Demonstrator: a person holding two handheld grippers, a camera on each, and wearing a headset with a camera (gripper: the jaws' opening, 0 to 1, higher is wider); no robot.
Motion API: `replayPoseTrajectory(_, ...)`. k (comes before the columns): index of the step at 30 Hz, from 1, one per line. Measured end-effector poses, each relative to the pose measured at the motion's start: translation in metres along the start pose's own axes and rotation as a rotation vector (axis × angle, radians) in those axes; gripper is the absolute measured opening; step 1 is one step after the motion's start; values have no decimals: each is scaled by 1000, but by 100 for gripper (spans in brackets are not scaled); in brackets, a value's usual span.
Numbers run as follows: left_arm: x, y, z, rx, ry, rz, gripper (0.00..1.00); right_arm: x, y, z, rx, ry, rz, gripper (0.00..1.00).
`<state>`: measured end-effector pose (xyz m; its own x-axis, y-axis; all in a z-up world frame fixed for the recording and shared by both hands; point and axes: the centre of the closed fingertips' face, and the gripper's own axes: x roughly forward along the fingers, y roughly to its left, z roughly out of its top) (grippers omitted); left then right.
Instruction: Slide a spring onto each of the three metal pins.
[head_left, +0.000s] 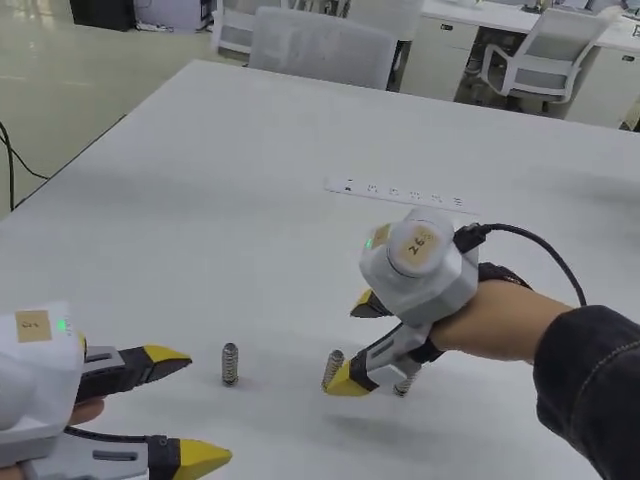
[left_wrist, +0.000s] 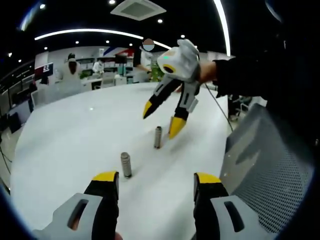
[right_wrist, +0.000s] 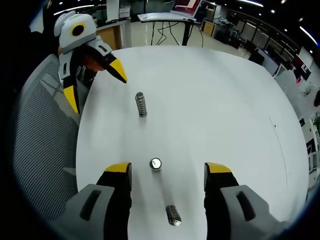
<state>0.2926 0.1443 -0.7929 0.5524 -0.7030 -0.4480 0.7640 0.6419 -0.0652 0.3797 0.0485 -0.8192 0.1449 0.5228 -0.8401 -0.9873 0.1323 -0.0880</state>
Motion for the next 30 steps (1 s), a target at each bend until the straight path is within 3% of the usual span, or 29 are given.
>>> replayPoseTrajectory(14, 0, 2, 0, -1, -2, 7, 56, -15, -5, -2, 50, -75, -59, 59)
replayPoseTrajectory(30, -1, 8, 0, -8, -2, 10, 57, -30, -8, -18, 150, -140, -109, 60)
